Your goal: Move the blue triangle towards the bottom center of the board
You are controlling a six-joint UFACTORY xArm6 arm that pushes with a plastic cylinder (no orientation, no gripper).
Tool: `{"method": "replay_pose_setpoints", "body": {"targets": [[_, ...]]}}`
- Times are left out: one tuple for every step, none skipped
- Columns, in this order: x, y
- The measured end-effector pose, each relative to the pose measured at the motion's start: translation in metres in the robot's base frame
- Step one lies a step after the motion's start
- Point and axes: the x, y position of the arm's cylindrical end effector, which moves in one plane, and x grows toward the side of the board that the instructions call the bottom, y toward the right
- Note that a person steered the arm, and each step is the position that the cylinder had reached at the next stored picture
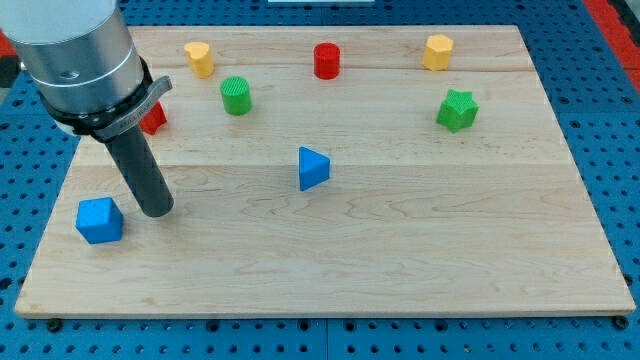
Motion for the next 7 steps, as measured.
{"method": "replay_pose_setpoints", "body": {"targets": [[-0.007,0.020],[-0.028,0.038],[-0.073,0.093],[-0.085,0.135],[-0.084,0.202],[-0.049,0.154],[-0.048,0.130]]}}
